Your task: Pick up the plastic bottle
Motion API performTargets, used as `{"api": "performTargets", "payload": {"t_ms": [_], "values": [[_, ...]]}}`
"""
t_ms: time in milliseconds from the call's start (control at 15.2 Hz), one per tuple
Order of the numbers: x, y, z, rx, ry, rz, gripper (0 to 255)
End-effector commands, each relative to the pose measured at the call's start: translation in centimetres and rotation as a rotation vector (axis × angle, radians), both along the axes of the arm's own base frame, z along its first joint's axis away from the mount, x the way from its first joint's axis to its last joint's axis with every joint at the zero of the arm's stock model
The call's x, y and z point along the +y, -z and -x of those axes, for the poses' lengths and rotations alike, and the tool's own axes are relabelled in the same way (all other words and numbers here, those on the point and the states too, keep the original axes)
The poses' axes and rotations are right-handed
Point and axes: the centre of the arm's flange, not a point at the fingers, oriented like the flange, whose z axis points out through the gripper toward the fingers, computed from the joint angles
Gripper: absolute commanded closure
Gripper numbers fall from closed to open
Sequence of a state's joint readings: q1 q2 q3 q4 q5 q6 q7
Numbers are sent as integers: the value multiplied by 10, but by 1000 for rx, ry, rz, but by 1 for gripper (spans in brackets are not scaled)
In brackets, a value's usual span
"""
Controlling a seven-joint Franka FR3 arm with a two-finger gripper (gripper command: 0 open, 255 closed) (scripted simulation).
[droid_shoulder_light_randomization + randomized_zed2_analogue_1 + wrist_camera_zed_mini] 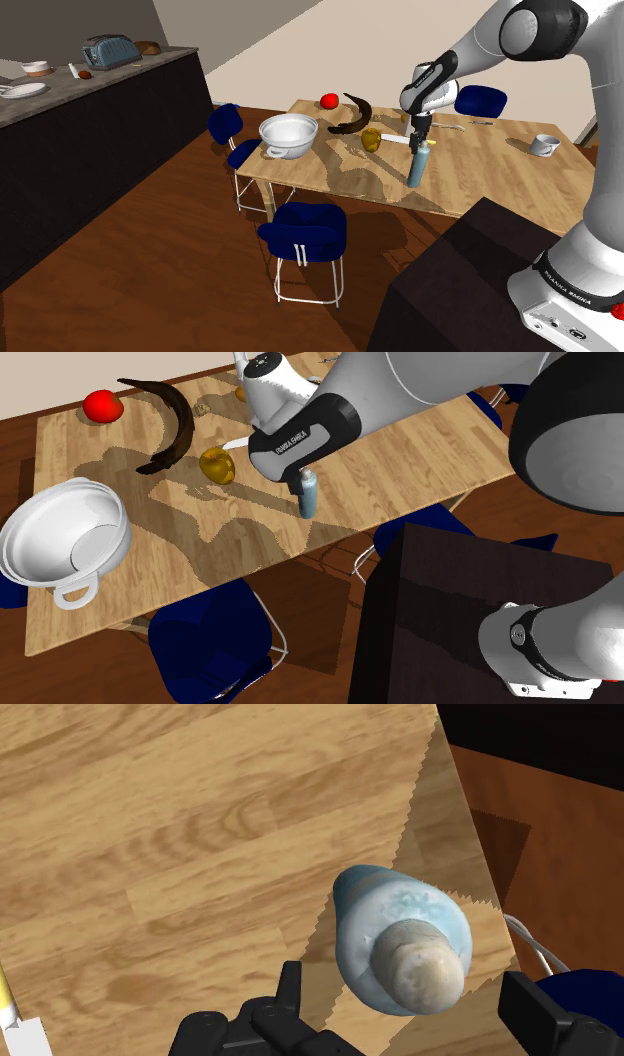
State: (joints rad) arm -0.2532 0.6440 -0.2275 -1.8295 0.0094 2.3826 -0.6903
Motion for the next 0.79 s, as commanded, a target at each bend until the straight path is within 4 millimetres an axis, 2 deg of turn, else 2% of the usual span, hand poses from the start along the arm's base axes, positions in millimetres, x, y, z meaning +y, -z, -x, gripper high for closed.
{"api": "performTargets", "payload": {"t_ms": [0,594,726], "values": [[0,2,0,0,0,0,255],[0,2,0,0,0,0,255],[0,-9,0,0,0,0,255]]}}
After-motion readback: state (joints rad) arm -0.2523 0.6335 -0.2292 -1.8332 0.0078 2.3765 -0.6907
